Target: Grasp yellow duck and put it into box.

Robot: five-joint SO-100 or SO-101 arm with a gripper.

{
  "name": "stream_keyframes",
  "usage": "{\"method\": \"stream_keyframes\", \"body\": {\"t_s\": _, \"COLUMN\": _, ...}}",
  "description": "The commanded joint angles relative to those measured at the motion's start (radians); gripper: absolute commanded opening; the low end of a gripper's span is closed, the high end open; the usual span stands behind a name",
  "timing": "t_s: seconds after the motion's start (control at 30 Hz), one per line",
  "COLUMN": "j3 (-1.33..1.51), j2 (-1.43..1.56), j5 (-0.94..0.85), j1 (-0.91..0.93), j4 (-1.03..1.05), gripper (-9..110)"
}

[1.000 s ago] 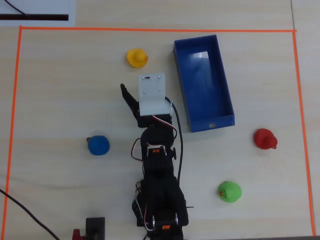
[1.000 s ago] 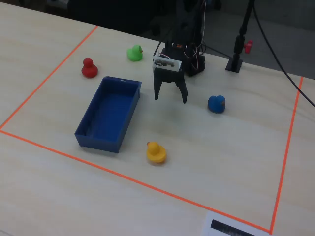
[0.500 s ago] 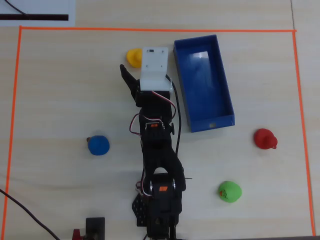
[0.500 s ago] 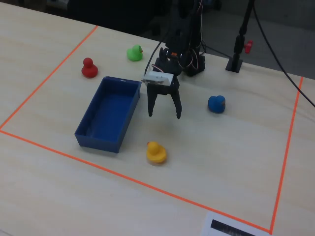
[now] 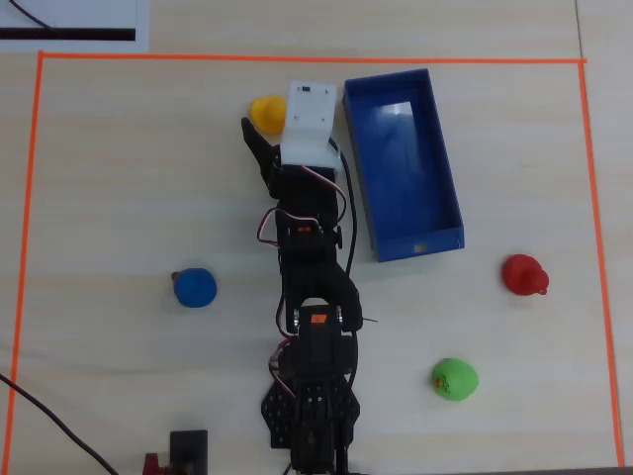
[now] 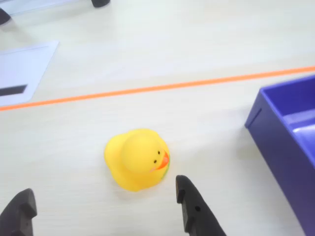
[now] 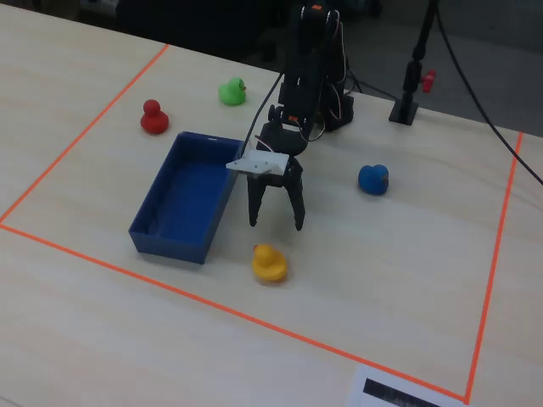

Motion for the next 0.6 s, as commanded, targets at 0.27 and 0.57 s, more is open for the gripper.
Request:
{"method": "stream_keyframes", "body": {"t_s": 0.27, "j3": -0.133, "j2": -0.107, "j5": 0.029, "j1": -0.035, "j4": -0.026, "gripper": 37}}
{"method": "stream_keyframes", "body": {"t_s": 0.57, "j3": -0.238, "j2": -0.206, "j5": 0.032, "j1": -0.04, "j4": -0.018, "gripper": 37}}
